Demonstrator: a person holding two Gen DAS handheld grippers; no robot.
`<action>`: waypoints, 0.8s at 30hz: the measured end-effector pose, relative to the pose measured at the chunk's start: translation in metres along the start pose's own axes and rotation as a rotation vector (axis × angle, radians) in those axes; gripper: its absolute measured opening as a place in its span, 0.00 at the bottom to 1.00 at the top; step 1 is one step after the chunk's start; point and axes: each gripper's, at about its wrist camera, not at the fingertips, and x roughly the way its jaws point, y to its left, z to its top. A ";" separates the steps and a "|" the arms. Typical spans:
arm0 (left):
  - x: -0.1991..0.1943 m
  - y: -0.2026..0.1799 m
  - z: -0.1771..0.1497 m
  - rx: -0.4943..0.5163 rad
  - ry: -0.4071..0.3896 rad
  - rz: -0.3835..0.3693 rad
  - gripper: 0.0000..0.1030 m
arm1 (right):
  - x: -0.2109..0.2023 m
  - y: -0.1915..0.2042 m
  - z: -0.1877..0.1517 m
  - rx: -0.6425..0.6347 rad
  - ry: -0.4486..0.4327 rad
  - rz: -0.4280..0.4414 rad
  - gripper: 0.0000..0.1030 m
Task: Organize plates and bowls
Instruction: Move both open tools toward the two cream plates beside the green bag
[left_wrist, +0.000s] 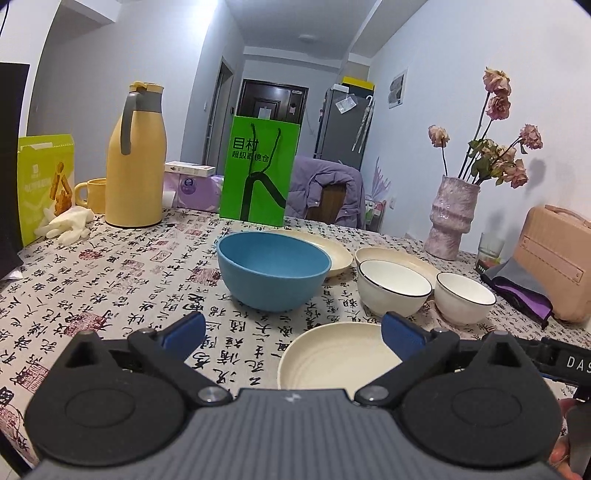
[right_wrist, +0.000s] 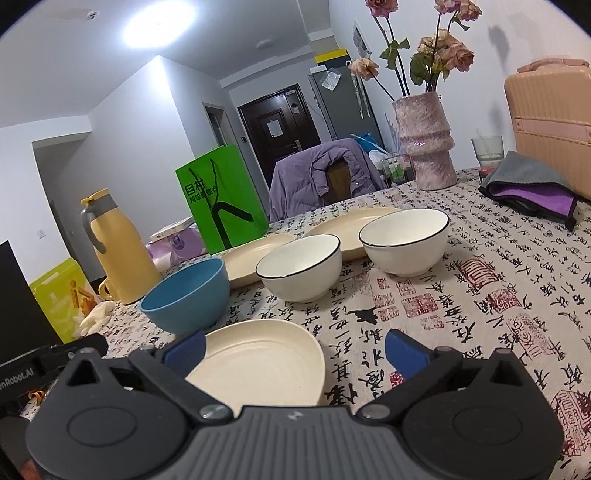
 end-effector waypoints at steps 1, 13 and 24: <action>-0.001 0.000 0.001 0.000 -0.002 0.000 1.00 | -0.001 0.001 0.001 -0.001 -0.002 0.000 1.00; -0.021 0.006 0.013 -0.012 -0.040 -0.005 1.00 | -0.016 0.014 0.008 -0.021 -0.030 0.011 1.00; -0.039 0.007 0.026 -0.023 -0.085 -0.003 1.00 | -0.032 0.028 0.018 -0.044 -0.062 0.014 1.00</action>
